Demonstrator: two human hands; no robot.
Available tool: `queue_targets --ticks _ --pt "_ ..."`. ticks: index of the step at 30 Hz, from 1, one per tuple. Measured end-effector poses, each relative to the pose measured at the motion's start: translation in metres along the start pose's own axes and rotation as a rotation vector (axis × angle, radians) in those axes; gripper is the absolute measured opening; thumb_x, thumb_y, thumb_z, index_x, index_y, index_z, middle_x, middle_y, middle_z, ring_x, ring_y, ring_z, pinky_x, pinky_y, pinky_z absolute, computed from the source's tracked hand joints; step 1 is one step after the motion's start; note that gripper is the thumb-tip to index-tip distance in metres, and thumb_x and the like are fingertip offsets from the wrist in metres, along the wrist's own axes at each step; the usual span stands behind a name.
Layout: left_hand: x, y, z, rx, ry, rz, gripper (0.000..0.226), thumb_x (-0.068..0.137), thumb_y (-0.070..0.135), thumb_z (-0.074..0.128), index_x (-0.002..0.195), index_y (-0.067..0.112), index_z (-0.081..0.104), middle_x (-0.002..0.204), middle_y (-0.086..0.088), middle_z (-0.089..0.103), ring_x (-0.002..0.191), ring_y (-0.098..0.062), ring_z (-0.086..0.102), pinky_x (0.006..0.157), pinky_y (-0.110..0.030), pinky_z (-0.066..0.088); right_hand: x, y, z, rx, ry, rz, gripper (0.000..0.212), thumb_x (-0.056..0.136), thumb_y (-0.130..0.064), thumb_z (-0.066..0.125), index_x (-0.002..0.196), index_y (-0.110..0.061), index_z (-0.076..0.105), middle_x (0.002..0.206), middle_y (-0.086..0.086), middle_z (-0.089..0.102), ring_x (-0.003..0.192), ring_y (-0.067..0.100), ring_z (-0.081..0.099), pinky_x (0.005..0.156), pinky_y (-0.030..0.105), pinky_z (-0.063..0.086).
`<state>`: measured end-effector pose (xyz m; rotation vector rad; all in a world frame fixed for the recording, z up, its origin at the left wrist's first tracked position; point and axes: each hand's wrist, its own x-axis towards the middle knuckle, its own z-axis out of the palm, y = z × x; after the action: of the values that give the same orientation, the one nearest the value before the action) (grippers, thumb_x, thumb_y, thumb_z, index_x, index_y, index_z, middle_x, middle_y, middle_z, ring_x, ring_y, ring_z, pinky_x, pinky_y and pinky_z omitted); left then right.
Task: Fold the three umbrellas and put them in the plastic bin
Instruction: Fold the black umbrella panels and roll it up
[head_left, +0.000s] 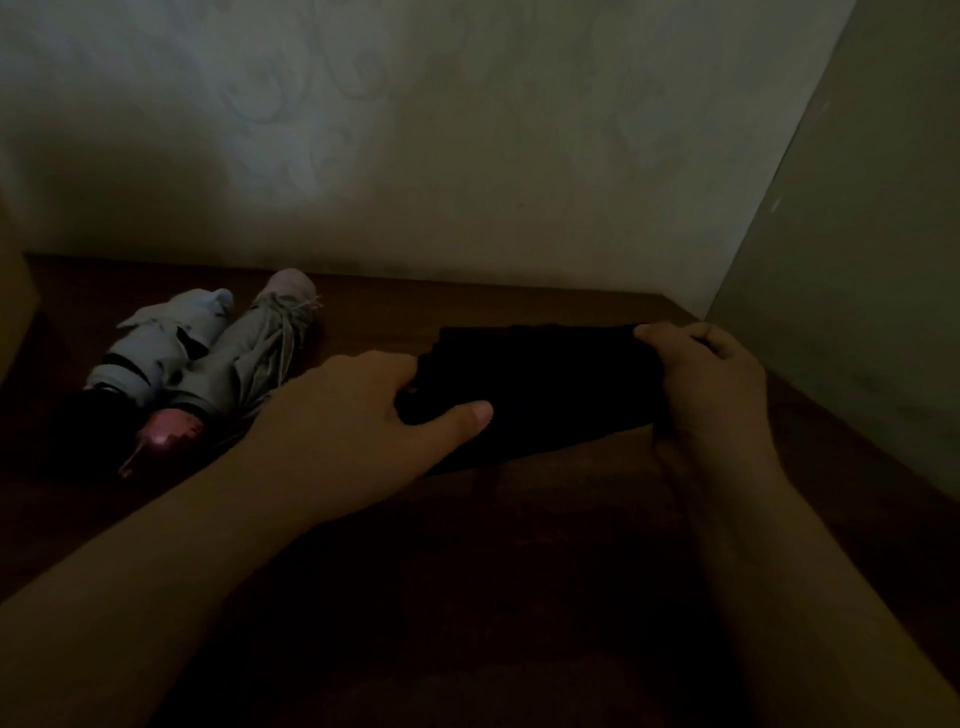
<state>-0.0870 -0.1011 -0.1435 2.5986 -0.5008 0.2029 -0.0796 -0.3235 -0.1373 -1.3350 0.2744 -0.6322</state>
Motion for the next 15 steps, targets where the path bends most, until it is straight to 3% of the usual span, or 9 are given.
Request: queue_targets --ticks 2,4,6,8,10,12,15 --pt "0.001 0.0 -0.007 -0.193 -0.179 -0.071 0.077 0.059 0.087 0.041 0.078 0.015 0.06 0.057 0.002 0.052 0.045 -0.014 0.05 0.051 -0.03 0.04 -0.004 0.0 0.003 0.021 -0.021 -0.03 0.033 0.082 -0.003 0.062 0.059 -0.015 0.041 0.058 0.001 0.044 0.051 0.014 0.047 0.047 0.023 0.037" --pt "-0.001 0.001 -0.012 -0.318 -0.317 -0.151 0.057 0.06 0.072 0.046 0.086 0.023 0.061 0.067 0.004 0.064 0.051 -0.016 0.063 0.054 -0.026 0.05 -0.009 -0.001 0.008 0.041 -0.056 -0.072 0.034 0.082 -0.001 0.06 0.06 -0.015 0.039 0.056 -0.001 0.041 0.05 0.012 0.043 0.046 0.021 0.034" --pt "-0.002 0.001 -0.012 -0.355 -0.367 -0.159 0.048 0.065 0.067 0.044 0.091 0.03 0.058 0.072 0.006 0.069 0.059 -0.017 0.068 0.056 -0.018 0.054 -0.012 -0.002 0.01 0.059 -0.078 -0.105 0.035 0.082 0.0 0.06 0.059 -0.015 0.039 0.053 -0.004 0.042 0.049 0.01 0.043 0.043 0.019 0.034" --pt "-0.003 0.003 -0.012 -0.369 -0.352 -0.169 0.043 0.067 0.066 0.042 0.084 0.03 0.055 0.063 0.01 0.068 0.055 -0.018 0.066 0.049 -0.013 0.05 -0.014 -0.002 0.01 0.067 -0.086 -0.127 0.036 0.083 -0.001 0.06 0.058 -0.016 0.039 0.049 -0.008 0.043 0.048 0.01 0.043 0.042 0.019 0.034" --pt "-0.005 0.003 -0.013 -0.373 -0.331 -0.2 0.051 0.064 0.069 0.041 0.083 0.024 0.054 0.065 0.0 0.067 0.052 -0.016 0.062 0.048 -0.016 0.048 -0.015 -0.001 0.009 0.084 -0.1 -0.145 0.035 0.083 -0.001 0.061 0.059 -0.016 0.039 0.048 -0.01 0.043 0.048 0.009 0.043 0.042 0.019 0.034" --pt "-0.005 0.003 -0.012 -0.364 -0.324 -0.226 0.067 0.06 0.074 0.039 0.091 0.017 0.055 0.079 -0.013 0.067 0.054 -0.015 0.06 0.051 -0.02 0.049 -0.014 -0.001 0.008 0.094 -0.103 -0.146 0.035 0.083 -0.001 0.06 0.059 -0.016 0.039 0.048 -0.011 0.044 0.047 0.006 0.045 0.042 0.019 0.034" --pt "-0.005 0.002 -0.01 -0.39 -0.308 -0.251 0.075 0.058 0.077 0.038 0.098 0.015 0.053 0.086 -0.012 0.064 0.058 -0.016 0.06 0.061 -0.03 0.052 -0.014 -0.002 0.007 0.132 -0.109 -0.144 0.036 0.083 -0.001 0.061 0.058 -0.017 0.04 0.049 -0.011 0.045 0.047 0.006 0.046 0.043 0.017 0.036"
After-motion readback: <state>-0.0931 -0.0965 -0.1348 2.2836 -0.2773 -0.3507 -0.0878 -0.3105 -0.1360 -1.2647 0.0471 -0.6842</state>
